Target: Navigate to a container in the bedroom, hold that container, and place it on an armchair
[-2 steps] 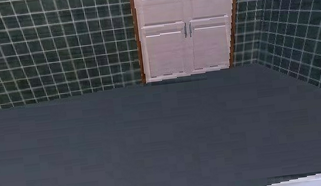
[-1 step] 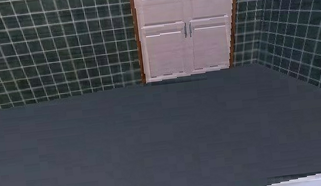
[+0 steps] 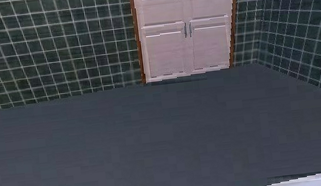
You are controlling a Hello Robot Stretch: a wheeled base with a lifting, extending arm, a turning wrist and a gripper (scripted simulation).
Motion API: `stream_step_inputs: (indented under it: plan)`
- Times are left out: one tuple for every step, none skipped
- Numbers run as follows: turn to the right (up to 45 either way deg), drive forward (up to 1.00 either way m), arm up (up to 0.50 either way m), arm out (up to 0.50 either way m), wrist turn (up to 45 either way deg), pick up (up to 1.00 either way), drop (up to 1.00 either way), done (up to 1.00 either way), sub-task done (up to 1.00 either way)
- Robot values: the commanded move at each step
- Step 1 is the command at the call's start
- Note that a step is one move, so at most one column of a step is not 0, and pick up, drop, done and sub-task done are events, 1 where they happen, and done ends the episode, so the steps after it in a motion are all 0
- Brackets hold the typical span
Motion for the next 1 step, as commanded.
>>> stream_step_inputs:
  plan:
    - [-3.0, 0.00, 0.00, 0.00, 0.0, 0.00, 0.00, 0.00, 0.00]
